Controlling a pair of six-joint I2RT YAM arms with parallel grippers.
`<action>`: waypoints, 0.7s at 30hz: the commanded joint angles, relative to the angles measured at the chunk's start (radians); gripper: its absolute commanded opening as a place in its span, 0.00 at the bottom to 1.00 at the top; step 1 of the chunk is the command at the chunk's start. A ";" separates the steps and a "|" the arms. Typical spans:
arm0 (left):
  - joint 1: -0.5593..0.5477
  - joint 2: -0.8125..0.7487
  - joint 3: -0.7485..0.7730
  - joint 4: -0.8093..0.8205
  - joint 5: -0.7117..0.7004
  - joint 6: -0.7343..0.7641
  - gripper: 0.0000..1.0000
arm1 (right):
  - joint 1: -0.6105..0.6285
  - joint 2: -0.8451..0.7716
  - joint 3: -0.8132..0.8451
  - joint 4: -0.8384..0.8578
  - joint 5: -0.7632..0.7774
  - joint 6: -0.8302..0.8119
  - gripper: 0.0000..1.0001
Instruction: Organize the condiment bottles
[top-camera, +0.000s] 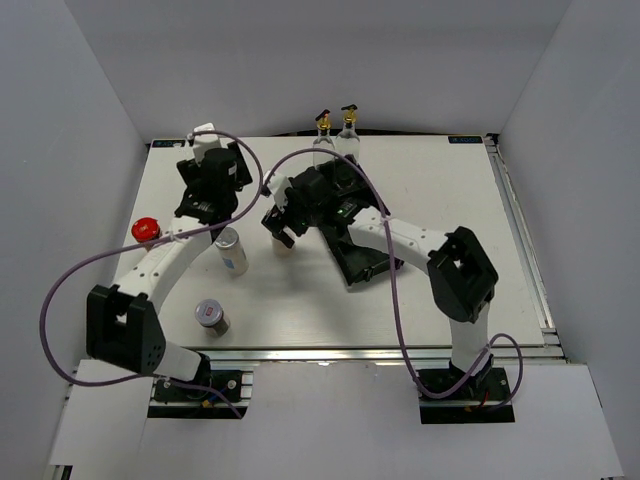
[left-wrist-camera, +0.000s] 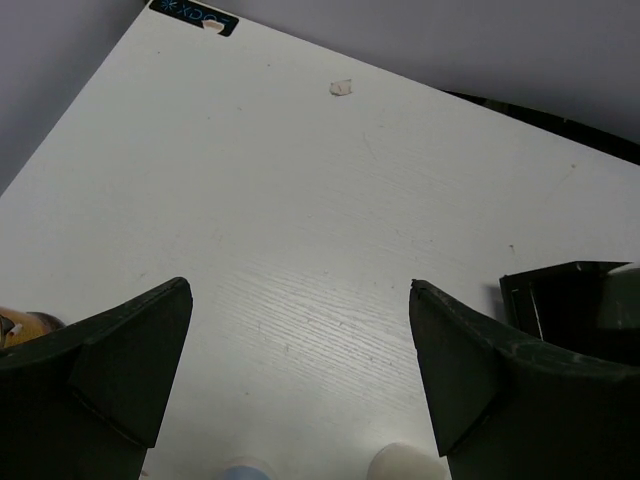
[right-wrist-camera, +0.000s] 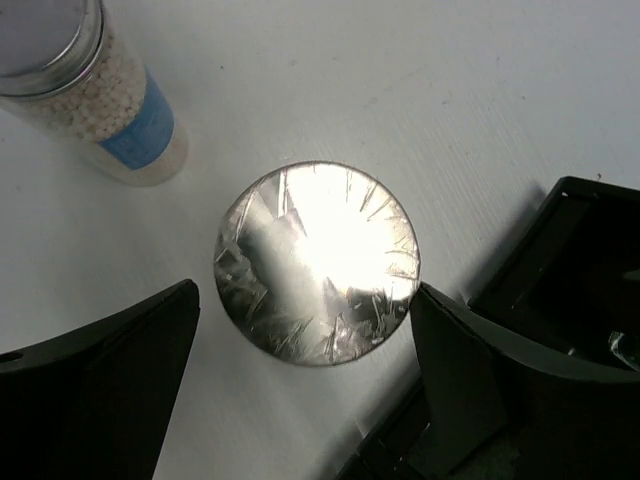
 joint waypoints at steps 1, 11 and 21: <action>0.004 -0.164 -0.038 0.075 0.075 0.000 0.98 | 0.004 0.035 0.091 0.028 0.043 0.011 0.89; 0.002 -0.423 -0.219 0.018 0.058 -0.033 0.98 | 0.018 0.155 0.207 0.078 0.124 0.095 0.75; 0.002 -0.527 -0.303 0.004 0.058 -0.038 0.98 | 0.012 -0.100 0.056 0.164 0.323 0.181 0.20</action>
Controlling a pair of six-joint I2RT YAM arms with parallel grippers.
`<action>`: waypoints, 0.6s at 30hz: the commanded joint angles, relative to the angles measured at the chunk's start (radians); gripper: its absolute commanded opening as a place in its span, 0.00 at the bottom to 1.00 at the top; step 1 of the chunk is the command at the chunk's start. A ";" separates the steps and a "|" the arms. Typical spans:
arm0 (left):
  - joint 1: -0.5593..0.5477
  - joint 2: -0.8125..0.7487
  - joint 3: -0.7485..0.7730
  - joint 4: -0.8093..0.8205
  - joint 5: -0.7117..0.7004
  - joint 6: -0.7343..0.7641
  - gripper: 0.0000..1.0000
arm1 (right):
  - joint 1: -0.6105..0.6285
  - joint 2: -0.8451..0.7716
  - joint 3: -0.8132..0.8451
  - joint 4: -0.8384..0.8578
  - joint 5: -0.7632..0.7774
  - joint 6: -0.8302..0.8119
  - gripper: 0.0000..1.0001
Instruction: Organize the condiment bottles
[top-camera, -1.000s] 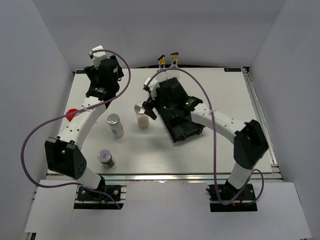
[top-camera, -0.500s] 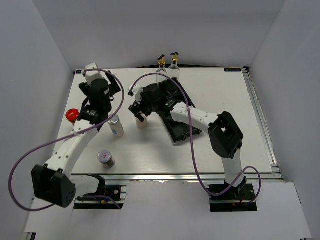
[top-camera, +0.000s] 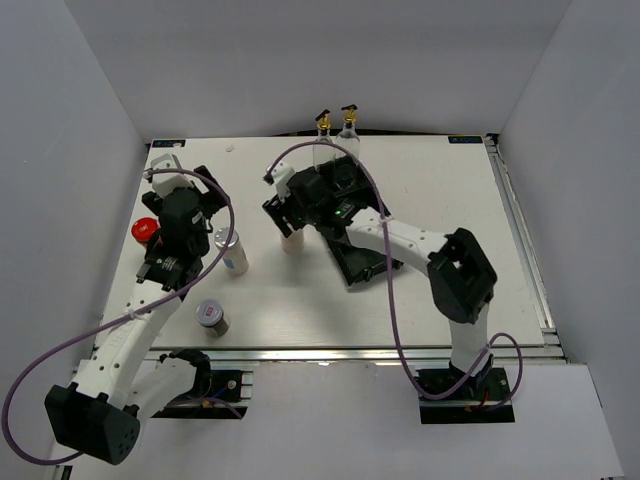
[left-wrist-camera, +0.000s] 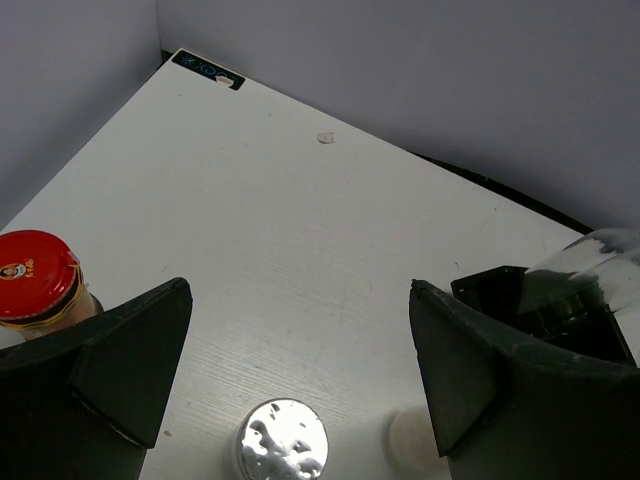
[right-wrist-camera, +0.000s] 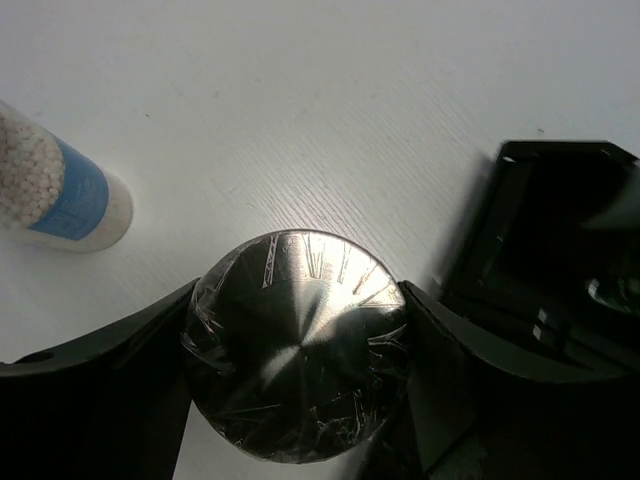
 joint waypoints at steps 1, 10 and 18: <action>0.002 -0.016 -0.017 -0.012 0.019 -0.004 0.98 | -0.014 -0.210 -0.058 0.139 0.144 0.024 0.20; 0.002 0.002 -0.022 -0.011 0.021 -0.007 0.98 | -0.176 -0.404 -0.210 0.121 0.173 0.068 0.16; 0.002 0.025 -0.008 -0.023 0.042 -0.006 0.98 | -0.330 -0.398 -0.262 0.160 0.109 0.127 0.17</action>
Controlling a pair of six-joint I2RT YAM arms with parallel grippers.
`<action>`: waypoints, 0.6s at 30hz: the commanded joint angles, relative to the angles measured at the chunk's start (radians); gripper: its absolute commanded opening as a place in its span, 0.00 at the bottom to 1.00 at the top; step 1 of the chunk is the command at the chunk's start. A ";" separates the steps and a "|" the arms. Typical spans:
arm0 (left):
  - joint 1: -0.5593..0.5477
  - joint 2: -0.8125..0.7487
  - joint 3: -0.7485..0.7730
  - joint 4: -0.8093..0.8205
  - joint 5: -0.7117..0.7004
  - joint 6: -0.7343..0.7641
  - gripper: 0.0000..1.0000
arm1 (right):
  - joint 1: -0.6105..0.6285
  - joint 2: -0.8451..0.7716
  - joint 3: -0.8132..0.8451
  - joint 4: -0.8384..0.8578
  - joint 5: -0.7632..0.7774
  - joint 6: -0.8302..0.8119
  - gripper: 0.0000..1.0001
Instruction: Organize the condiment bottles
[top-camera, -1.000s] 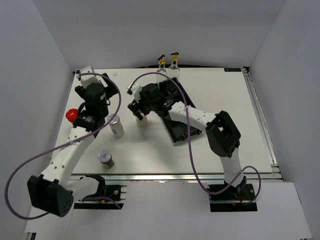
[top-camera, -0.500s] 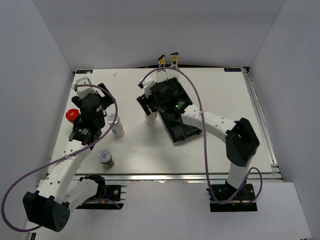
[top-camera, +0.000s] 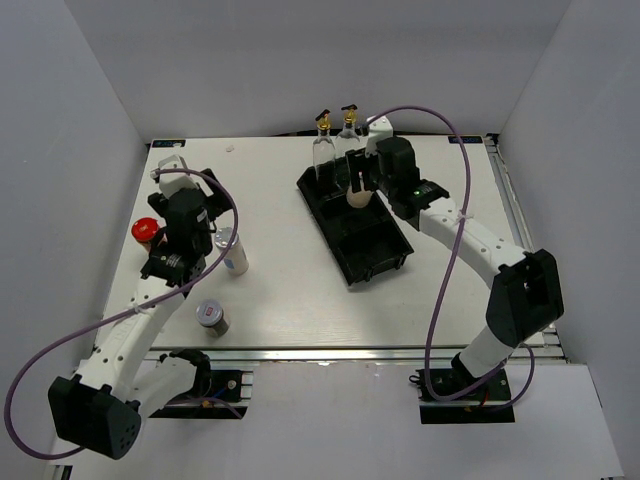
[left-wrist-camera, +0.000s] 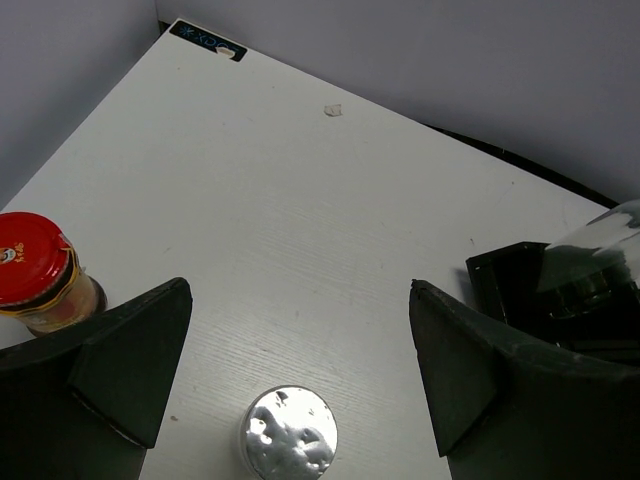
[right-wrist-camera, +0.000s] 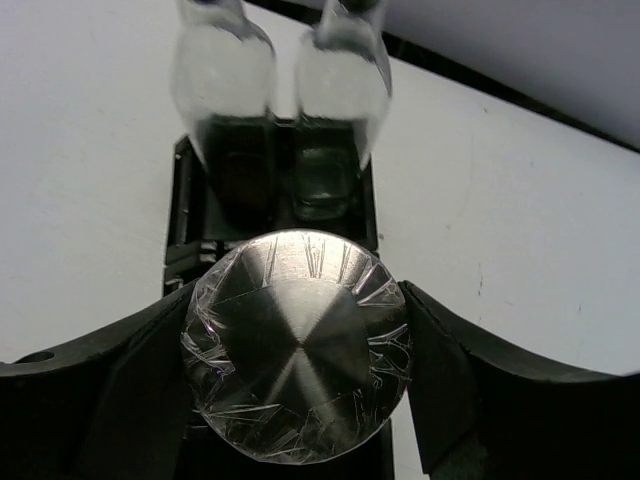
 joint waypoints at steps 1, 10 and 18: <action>0.002 0.009 0.015 -0.011 0.030 -0.005 0.98 | -0.026 0.007 0.002 0.104 -0.022 0.048 0.17; 0.002 0.043 0.026 -0.020 0.026 -0.003 0.98 | -0.063 0.098 -0.006 0.128 -0.011 0.054 0.21; 0.002 0.066 0.044 -0.050 0.075 -0.034 0.98 | -0.068 0.167 -0.001 0.151 0.044 0.054 0.64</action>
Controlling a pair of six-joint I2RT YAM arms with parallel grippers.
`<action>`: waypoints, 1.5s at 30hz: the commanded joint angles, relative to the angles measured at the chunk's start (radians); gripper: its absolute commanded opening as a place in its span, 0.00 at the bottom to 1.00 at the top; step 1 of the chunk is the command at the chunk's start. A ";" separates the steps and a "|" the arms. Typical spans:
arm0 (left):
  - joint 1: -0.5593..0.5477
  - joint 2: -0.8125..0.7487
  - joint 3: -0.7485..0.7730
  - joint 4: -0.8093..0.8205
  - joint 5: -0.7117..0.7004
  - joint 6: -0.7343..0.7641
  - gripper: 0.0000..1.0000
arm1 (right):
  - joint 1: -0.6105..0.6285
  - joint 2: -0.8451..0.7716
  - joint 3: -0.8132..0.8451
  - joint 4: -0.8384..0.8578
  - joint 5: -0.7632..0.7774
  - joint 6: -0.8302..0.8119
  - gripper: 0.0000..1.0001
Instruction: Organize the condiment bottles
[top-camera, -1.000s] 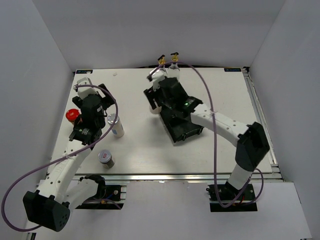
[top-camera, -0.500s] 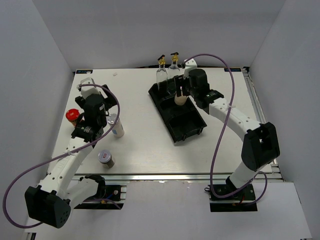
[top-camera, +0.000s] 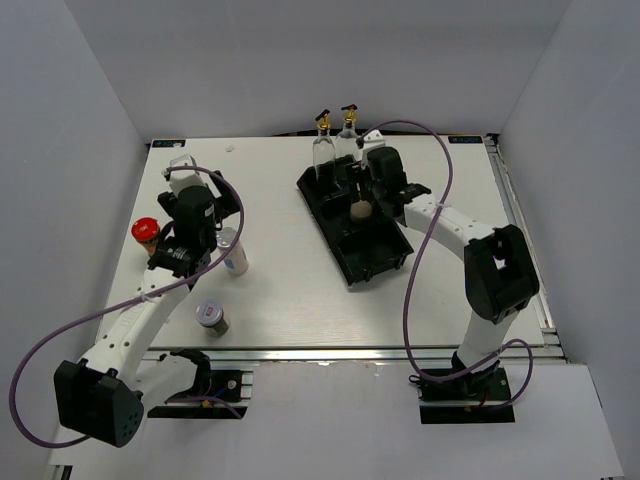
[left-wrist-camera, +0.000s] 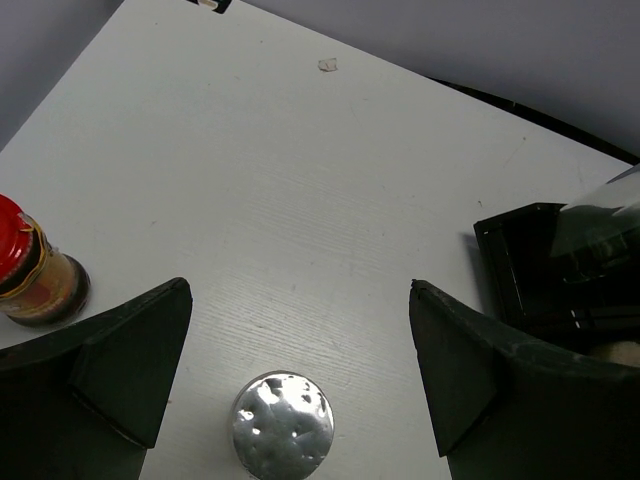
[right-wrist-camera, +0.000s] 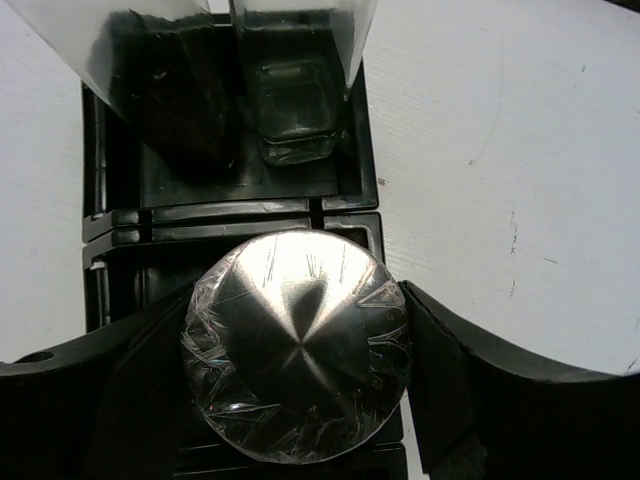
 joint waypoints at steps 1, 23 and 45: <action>0.002 -0.007 0.039 -0.034 0.026 -0.029 0.98 | -0.004 -0.008 0.019 0.115 0.057 0.007 0.66; 0.002 -0.035 0.009 -0.152 0.069 -0.182 0.98 | -0.004 -0.272 0.011 -0.033 0.066 -0.048 0.89; 0.002 0.172 0.020 -0.304 0.106 -0.238 0.98 | -0.009 -0.702 -0.302 0.141 0.195 -0.145 0.89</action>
